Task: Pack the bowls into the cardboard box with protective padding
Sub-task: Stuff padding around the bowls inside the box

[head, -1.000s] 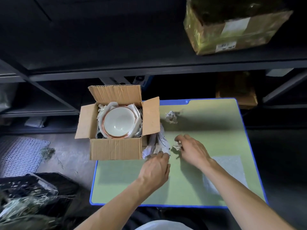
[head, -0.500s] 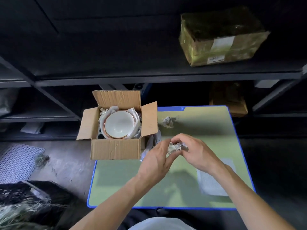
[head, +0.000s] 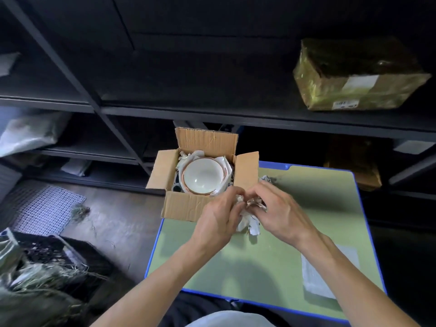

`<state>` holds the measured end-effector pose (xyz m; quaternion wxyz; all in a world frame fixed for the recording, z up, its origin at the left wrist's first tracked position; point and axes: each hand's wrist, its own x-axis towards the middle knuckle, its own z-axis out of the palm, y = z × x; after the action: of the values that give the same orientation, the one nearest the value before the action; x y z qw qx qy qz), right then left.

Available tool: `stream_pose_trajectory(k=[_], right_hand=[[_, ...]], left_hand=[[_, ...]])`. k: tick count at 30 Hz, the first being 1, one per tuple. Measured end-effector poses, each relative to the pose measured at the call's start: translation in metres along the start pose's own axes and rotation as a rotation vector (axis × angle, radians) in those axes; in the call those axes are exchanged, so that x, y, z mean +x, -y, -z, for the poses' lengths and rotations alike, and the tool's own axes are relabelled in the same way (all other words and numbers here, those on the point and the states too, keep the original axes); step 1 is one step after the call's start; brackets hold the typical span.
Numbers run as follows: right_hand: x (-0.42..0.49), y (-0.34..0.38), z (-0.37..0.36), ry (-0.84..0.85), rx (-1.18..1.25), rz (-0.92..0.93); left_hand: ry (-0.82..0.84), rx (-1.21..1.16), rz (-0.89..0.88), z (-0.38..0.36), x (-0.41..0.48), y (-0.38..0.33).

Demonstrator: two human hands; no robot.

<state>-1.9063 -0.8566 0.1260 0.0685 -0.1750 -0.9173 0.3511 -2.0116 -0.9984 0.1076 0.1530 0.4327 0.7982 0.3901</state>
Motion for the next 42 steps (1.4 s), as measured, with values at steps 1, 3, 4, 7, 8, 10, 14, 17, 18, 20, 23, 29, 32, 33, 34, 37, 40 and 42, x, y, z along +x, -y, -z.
stream_pose_trajectory(k=[1, 3, 4, 7, 8, 10, 14, 17, 18, 20, 23, 29, 32, 33, 34, 37, 40, 42], right_hand=[[0.004, 0.003, -0.003, -0.018, 0.008, -0.003], [0.011, 0.009, -0.007, -0.05, 0.02, -0.01], [0.013, 0.011, -0.009, -0.065, 0.016, -0.014], [0.023, 0.019, -0.015, -0.101, 0.001, -0.055], [0.026, 0.022, -0.016, -0.101, 0.004, -0.08], [0.032, 0.026, -0.018, -0.087, 0.002, -0.121], [0.041, 0.037, -0.022, -0.017, -0.005, -0.21], [0.049, 0.043, -0.024, -0.04, 0.012, -0.301], [0.051, 0.044, -0.024, -0.06, 0.007, -0.321], [0.056, 0.047, -0.025, -0.101, -0.011, -0.352], [0.062, 0.051, -0.027, -0.16, 0.005, -0.4], [0.07, 0.059, -0.033, -0.198, 0.051, -0.406], [0.077, 0.067, -0.041, -0.186, 0.082, -0.389], [0.08, 0.07, -0.044, -0.176, 0.096, -0.38], [0.083, 0.074, -0.047, -0.164, 0.111, -0.366], [0.093, 0.086, -0.061, -0.127, 0.14, -0.321], [0.103, 0.095, -0.078, -0.093, 0.141, -0.288], [0.109, 0.101, -0.089, -0.09, 0.177, -0.274]], left_hand=[[0.001, -0.004, -0.006, 0.004, 0.0, 0.002], [0.005, -0.015, -0.009, 0.012, 0.001, 0.007], [0.008, -0.024, -0.007, 0.016, 0.003, 0.011], [0.002, -0.044, -0.006, 0.027, 0.012, 0.02], [-0.002, -0.052, -0.008, 0.031, 0.015, 0.023], [0.007, -0.079, -0.004, 0.037, 0.022, 0.028], [0.049, -0.159, 0.036, 0.049, 0.039, 0.042], [0.096, -0.173, 0.014, 0.055, 0.053, 0.051], [0.11, -0.174, 0.003, 0.057, 0.056, 0.053], [0.135, -0.187, -0.023, 0.059, 0.063, 0.057], [0.147, -0.166, -0.074, 0.059, 0.077, 0.064], [0.118, -0.08, -0.17, 0.07, 0.089, 0.073], [0.124, -0.115, -0.164, 0.081, 0.084, 0.083], [0.132, -0.136, -0.142, 0.086, 0.082, 0.087], [0.136, -0.15, -0.125, 0.093, 0.08, 0.091], [0.178, -0.14, -0.091, 0.118, 0.074, 0.107], [0.248, -0.097, -0.046, 0.142, 0.065, 0.12], [0.248, -0.102, -0.023, 0.151, 0.058, 0.123]])
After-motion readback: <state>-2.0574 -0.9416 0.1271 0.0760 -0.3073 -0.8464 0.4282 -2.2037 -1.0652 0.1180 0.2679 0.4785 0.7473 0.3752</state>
